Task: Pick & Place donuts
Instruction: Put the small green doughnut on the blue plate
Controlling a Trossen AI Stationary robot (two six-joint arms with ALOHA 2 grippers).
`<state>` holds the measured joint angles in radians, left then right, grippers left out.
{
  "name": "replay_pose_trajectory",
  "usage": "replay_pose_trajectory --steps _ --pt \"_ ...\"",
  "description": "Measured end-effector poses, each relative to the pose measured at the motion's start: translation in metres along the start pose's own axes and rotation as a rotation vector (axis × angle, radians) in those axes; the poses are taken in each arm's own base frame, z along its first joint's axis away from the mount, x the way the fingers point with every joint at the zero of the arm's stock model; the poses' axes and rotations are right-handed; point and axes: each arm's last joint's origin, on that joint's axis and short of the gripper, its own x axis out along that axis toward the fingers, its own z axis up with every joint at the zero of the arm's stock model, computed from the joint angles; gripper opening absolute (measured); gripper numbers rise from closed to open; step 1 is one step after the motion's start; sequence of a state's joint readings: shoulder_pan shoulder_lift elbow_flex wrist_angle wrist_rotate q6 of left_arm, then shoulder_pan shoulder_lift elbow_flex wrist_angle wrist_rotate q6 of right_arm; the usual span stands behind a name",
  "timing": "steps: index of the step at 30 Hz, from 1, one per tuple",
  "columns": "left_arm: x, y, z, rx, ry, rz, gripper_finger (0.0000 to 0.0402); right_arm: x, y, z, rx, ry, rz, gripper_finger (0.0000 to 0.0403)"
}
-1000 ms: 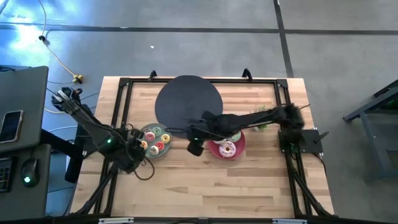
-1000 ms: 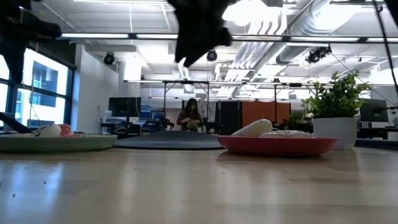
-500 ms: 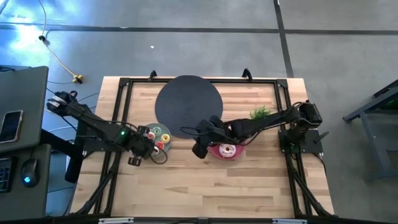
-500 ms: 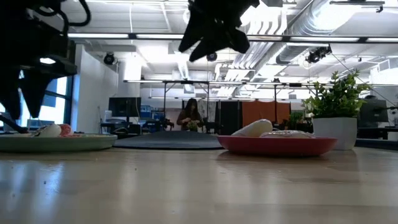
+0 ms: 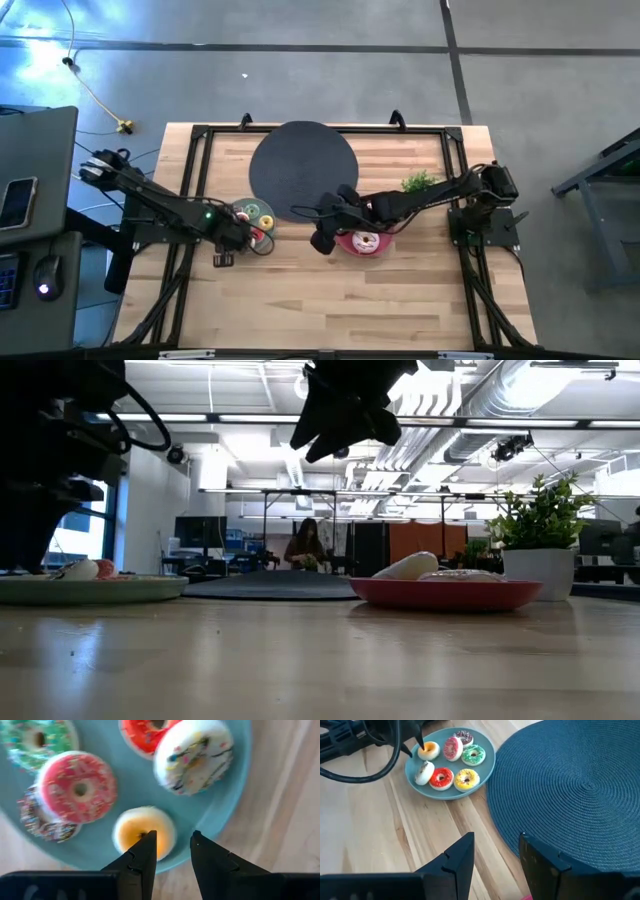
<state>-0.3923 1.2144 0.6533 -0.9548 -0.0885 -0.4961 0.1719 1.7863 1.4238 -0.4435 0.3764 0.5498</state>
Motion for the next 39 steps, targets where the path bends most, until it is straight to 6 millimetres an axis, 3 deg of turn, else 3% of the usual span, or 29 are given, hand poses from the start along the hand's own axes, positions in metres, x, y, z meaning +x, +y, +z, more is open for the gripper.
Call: replay_pose_trajectory --steps 13,24,30,34,39 --pt "0.002 0.001 -0.001 -0.03 0.016 0.044 0.0111 0.0 0.0 0.0 -0.034 -0.008 -0.014 0.0144" --pt "0.024 -0.006 0.006 -0.023 0.118 0.067 0.0111 0.0 -0.001 0.0 -0.057 -0.018 -0.033 0.0144" --pt "0.026 -0.005 0.008 -0.018 0.099 0.123 0.011 0.0 -0.001 0.001 -0.057 -0.017 -0.032 0.0144" --pt "0.026 -0.004 0.008 -0.012 0.085 0.159 0.0083 0.0 -0.001 0.001 -0.054 -0.016 -0.029 0.0144" --pt "0.026 -0.004 0.008 0.012 0.076 0.161 0.0011 0.0 -0.001 0.001 -0.054 -0.016 -0.029 0.0144"
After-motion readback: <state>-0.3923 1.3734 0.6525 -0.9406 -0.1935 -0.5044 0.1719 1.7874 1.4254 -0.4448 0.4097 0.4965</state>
